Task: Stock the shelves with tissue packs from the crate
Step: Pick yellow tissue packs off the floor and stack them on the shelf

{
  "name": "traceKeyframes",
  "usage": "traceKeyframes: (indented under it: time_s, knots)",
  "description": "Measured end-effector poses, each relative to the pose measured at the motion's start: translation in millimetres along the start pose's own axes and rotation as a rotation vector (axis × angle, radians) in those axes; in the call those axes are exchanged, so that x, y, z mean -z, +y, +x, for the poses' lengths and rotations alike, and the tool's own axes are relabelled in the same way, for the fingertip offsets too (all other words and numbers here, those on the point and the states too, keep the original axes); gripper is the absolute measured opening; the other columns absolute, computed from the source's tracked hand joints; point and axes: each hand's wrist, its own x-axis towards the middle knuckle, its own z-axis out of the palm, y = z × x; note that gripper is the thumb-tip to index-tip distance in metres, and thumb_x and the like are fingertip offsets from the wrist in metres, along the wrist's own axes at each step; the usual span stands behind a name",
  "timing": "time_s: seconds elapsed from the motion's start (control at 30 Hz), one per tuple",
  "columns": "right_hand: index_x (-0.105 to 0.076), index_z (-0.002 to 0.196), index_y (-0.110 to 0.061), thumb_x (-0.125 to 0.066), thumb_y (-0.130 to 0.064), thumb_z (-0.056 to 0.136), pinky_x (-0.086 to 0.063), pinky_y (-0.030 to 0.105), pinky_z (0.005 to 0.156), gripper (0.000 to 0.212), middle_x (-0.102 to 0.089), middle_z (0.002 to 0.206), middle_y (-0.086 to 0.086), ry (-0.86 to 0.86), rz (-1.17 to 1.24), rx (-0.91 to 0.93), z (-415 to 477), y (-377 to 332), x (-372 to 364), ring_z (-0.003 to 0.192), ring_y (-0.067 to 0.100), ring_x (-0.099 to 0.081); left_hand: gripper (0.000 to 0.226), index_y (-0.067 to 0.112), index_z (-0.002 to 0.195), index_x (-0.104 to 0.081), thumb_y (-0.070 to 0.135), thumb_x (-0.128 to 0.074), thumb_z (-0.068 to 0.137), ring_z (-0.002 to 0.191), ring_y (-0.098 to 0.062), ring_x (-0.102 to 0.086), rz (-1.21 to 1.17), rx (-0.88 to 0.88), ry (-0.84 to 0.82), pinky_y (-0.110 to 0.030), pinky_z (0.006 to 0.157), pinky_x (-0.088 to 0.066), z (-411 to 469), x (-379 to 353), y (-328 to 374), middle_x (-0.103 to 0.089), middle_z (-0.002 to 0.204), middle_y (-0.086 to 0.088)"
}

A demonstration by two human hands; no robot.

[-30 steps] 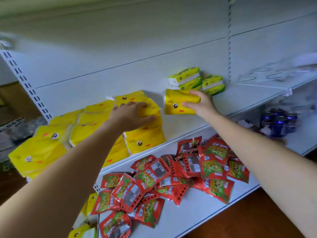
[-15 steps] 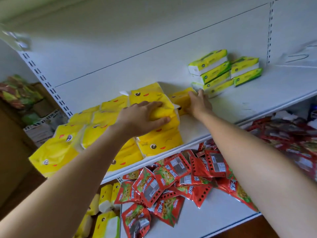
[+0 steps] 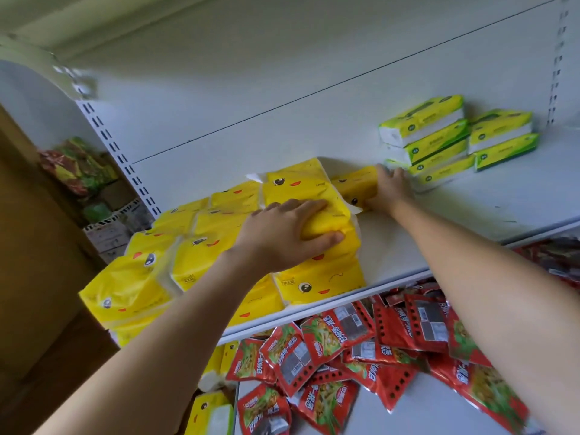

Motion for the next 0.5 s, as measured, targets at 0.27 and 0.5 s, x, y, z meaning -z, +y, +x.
traceKeyframes:
  time_s: [0.27,0.5]
  knots:
    - [-0.032,0.144,-0.015,-0.062,-0.024,0.088,-0.03,0.037,0.109,0.064,-0.03,0.147,0.012,0.086,0.018,0.319,-37,-4,55,0.136,0.027,-0.03,0.081,0.04,0.142,-0.033,0.075,-0.016,0.071,0.139,-0.018,-0.03,-0.196,0.029,0.087,-0.038,0.112,-0.025,-14,10,-2,-0.034,0.15,0.008]
    - [-0.036,0.142,-0.015,-0.054,-0.023,0.093,-0.022,0.022,0.107,0.053,-0.032,0.146,0.011,0.038,0.049,0.469,-96,-74,83,0.136,0.021,-0.031,0.065,0.034,0.144,-0.032,0.068,-0.023,0.09,0.139,-0.021,-0.031,-0.209,0.095,0.198,-0.039,0.111,-0.026,-56,17,-54,-0.037,0.149,0.0]
